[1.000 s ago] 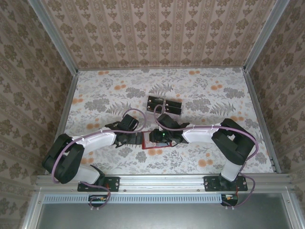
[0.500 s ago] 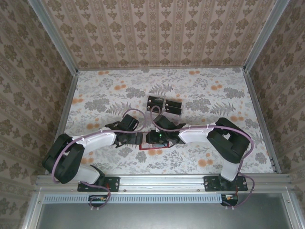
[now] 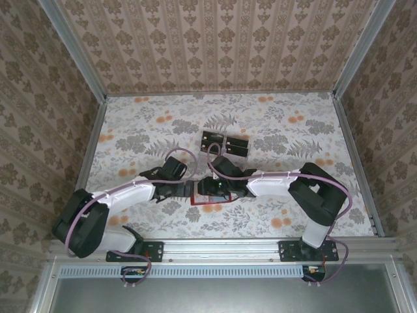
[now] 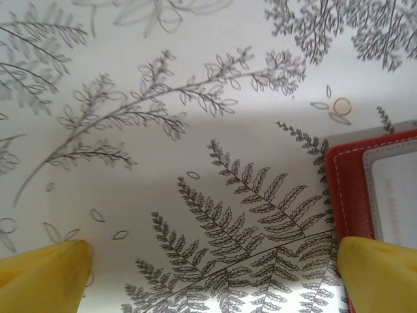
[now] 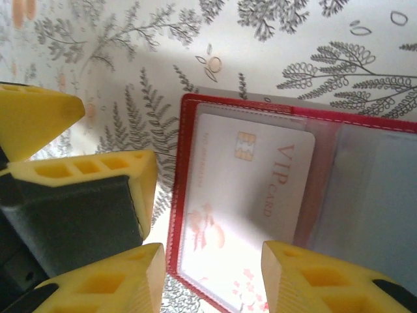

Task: Put the credit cards into the card holder
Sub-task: Insert the credit card into the card slot.

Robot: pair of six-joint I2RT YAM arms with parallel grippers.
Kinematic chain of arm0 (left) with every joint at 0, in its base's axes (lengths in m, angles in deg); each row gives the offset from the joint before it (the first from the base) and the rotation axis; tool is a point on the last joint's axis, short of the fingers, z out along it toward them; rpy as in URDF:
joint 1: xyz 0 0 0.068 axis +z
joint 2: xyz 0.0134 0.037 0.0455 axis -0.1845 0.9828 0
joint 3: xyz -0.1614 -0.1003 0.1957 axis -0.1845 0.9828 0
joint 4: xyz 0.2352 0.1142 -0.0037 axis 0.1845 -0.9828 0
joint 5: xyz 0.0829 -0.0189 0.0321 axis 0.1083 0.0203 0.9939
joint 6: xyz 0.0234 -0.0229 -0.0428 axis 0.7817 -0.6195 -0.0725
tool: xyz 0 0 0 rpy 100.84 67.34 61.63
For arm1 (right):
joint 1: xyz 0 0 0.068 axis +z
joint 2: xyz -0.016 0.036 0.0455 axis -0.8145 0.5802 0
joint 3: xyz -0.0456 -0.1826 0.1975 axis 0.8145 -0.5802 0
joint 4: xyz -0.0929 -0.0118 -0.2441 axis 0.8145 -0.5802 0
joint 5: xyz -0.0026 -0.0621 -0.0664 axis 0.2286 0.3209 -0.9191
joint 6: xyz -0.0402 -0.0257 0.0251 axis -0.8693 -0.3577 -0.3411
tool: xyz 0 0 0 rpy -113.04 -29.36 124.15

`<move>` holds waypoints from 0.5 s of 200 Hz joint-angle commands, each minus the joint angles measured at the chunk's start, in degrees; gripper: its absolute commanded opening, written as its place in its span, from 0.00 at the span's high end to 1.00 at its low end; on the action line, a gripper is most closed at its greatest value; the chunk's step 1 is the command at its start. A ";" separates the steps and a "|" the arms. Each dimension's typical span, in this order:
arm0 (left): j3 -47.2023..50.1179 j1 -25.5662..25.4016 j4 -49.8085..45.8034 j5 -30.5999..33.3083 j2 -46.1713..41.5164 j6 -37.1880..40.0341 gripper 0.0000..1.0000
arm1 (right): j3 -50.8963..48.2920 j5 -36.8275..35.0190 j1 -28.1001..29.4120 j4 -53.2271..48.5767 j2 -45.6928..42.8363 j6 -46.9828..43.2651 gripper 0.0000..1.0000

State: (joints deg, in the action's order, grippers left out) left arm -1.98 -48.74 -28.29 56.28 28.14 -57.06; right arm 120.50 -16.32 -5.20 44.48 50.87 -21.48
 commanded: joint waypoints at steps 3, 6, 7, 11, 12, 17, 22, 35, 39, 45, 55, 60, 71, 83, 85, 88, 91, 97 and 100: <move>0.56 1.31 -1.78 1.00 -2.45 -0.10 0.00 | -0.93 -1.61 -0.26 -1.45 -2.63 -0.43 0.54; 0.51 1.45 -1.92 1.01 -2.57 -0.07 0.00 | -1.06 -1.73 -0.27 -1.59 -2.69 -0.48 0.54; 0.51 1.54 -1.94 1.06 -2.58 -0.06 0.00 | -1.03 -1.75 -0.29 -1.65 -2.69 -0.53 0.54; 0.51 1.62 -2.05 1.08 -2.73 -0.01 0.00 | -1.06 -1.90 -0.23 -1.82 -2.67 -0.57 0.54; 0.55 1.67 -2.10 1.09 -2.71 0.01 0.00 | -1.03 -1.88 -0.27 -1.81 -2.68 -0.62 0.53; 0.54 1.87 -2.26 1.10 -2.77 0.07 0.00 | -1.00 -2.14 -0.26 -2.14 -2.57 -0.72 0.53; 0.51 2.02 -2.36 1.10 -2.77 0.11 0.00 | -0.95 -2.27 -0.27 -2.40 -2.51 -0.76 0.52; 0.51 2.32 -2.81 1.35 -2.84 0.20 0.00 | -1.08 -2.52 -0.21 -2.60 -2.03 -0.94 0.51; 0.51 2.40 -2.97 1.38 -2.78 0.20 0.00 | -1.03 -2.60 -0.24 -2.63 -1.85 -0.94 0.50; 0.50 2.55 -3.20 1.68 -2.83 0.19 0.00 | -1.04 -2.64 -0.23 -2.76 -1.60 -0.96 0.49; 0.49 2.76 -3.37 1.81 -2.79 0.14 0.00 | -1.02 -2.73 -0.29 -2.78 -1.04 -0.96 0.48; 0.51 2.92 -3.54 1.89 -2.77 0.19 0.00 | -0.96 -2.72 -0.22 -2.85 -0.81 -0.94 0.48; 0.50 3.08 -3.78 1.96 -2.86 0.19 0.00 | -0.95 -2.74 -0.24 -2.79 -0.26 -0.96 0.48; 0.50 3.21 -3.90 2.01 -2.99 0.20 0.00 | -0.91 -2.81 -0.29 -2.78 0.24 -0.85 0.47; 0.55 3.21 -3.90 2.01 -2.96 0.20 0.00 | -0.84 -2.79 -0.30 -2.77 0.39 -0.85 0.47; 0.51 3.21 -3.90 2.06 -2.96 0.28 0.00 | -0.82 -2.75 -0.23 -2.78 0.52 -0.86 0.47; 0.51 3.21 -3.90 2.03 -3.03 0.26 0.00 | -0.83 -2.73 -0.29 -2.71 0.62 -0.82 0.47; 0.55 3.30 -3.90 2.07 -3.04 0.28 0.00 | -0.73 -2.73 -0.22 -2.76 0.86 -0.81 0.47; 0.59 3.30 -3.90 2.05 -3.08 0.33 0.00 | -0.67 -2.66 -0.16 -2.76 0.98 -0.75 0.47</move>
State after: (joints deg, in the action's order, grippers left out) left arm -1.98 -45.81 -29.95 57.22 26.22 -57.04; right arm 120.28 -17.85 -5.20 42.97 50.35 -21.67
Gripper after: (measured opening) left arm 0.997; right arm 0.530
